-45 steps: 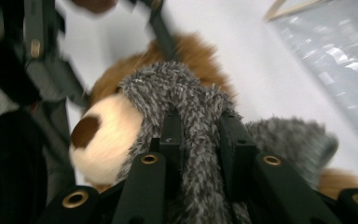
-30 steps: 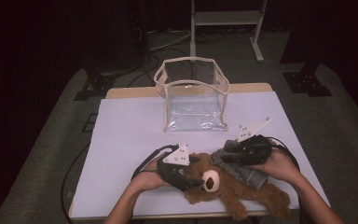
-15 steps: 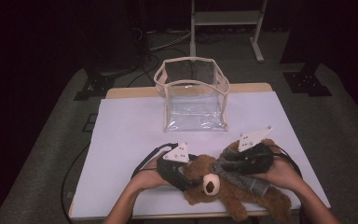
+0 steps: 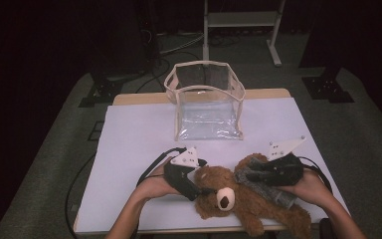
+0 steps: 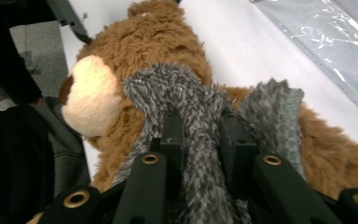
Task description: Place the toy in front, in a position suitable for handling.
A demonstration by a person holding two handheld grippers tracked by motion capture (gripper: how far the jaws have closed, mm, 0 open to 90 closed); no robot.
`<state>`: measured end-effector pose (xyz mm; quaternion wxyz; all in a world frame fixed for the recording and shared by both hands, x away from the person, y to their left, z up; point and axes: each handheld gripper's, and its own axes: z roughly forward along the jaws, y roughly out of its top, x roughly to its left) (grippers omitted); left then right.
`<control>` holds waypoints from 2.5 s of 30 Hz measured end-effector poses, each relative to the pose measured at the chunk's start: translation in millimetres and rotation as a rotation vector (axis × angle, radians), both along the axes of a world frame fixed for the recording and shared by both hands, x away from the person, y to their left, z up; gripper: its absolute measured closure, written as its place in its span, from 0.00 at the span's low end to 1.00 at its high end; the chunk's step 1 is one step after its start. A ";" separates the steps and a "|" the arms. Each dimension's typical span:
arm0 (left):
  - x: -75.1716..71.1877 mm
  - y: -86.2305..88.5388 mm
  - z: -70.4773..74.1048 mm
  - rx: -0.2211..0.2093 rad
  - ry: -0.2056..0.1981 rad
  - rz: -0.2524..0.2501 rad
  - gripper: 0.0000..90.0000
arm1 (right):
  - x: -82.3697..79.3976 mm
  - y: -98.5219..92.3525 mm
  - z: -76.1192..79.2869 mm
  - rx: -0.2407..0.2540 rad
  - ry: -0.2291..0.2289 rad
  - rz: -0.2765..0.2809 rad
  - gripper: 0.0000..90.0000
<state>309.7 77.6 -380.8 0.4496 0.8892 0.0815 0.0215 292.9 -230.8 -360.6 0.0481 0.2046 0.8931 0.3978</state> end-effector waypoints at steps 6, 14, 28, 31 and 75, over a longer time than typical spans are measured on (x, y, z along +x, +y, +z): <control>3.4 -10.9 -6.3 0.009 0.066 -0.046 0.09 | -13.8 -4.9 -4.1 0.027 -0.004 0.004 0.81; 12.2 -17.9 -17.6 0.020 0.200 -0.134 0.15 | -20.0 -7.8 -7.9 0.046 0.000 0.010 0.81; 26.3 -7.7 7.3 0.046 0.053 -0.046 0.65 | 3.4 -3.2 1.0 0.087 -0.017 -0.050 0.81; 29.4 0.5 14.6 0.068 0.022 -0.034 0.65 | 10.1 6.4 3.1 0.086 -0.027 -0.047 0.81; 25.4 -5.7 -3.1 0.098 0.171 -0.070 0.24 | -4.9 14.2 -6.8 0.052 -0.025 0.006 0.82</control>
